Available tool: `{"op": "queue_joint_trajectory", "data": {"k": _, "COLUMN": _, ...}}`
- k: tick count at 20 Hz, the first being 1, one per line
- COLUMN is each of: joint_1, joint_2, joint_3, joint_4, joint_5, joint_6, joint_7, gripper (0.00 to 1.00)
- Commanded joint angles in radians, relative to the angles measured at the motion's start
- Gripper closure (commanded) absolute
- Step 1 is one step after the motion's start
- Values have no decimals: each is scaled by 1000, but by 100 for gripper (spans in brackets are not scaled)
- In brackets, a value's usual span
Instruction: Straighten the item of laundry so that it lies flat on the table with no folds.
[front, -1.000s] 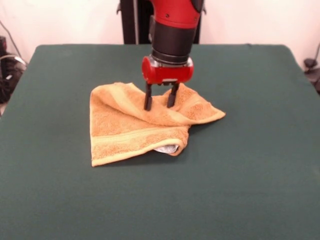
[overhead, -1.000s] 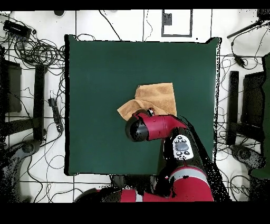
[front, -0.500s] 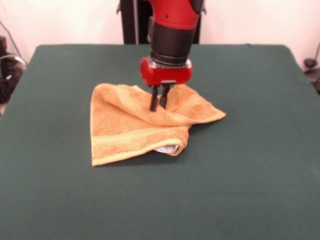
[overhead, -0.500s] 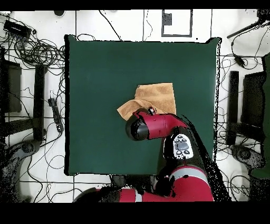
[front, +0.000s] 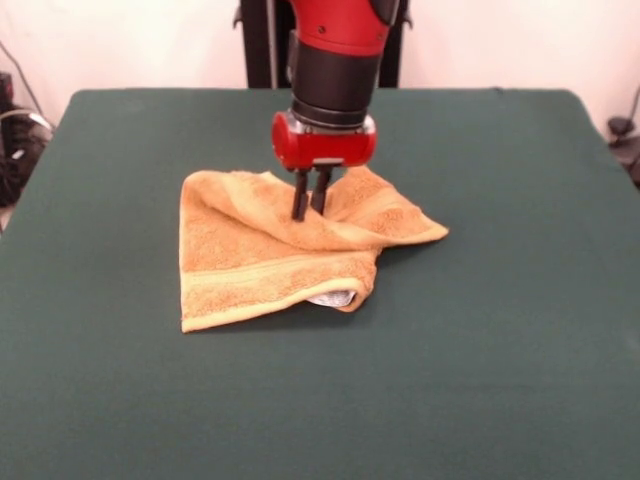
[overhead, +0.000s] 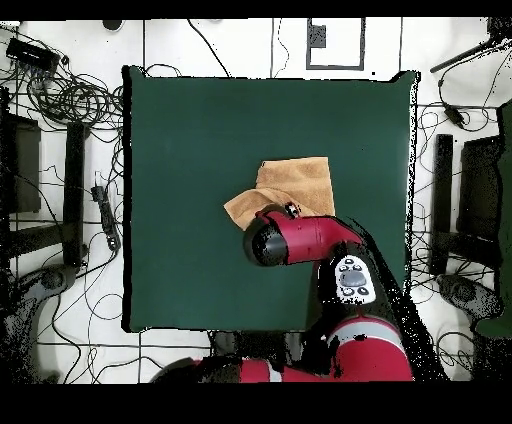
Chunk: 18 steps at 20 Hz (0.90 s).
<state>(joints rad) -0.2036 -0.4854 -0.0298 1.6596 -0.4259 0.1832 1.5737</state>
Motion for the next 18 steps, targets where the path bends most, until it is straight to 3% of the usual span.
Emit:
{"op": "queue_joint_trajectory", "data": {"k": 1, "joint_1": -27, "joint_2": -57, "joint_3": 125, "joint_4": 128, "joint_5": 14, "joint_6": 103, "joint_7": 62, "gripper": 100}}
{"op": "queue_joint_trajectory", "data": {"k": 7, "joint_1": -51, "joint_2": -116, "joint_3": 158, "joint_4": 227, "joint_5": 24, "joint_6": 155, "joint_7": 48, "gripper": 100}}
{"op": "queue_joint_trajectory", "data": {"k": 11, "joint_1": -29, "joint_2": -131, "joint_3": 136, "joint_4": 240, "joint_5": 35, "joint_6": 221, "joint_7": 50, "gripper": 100}}
{"op": "queue_joint_trajectory", "data": {"k": 18, "joint_1": -9, "joint_2": -108, "joint_3": 94, "joint_4": 296, "joint_5": 20, "joint_6": 161, "joint_7": 117, "gripper": 100}}
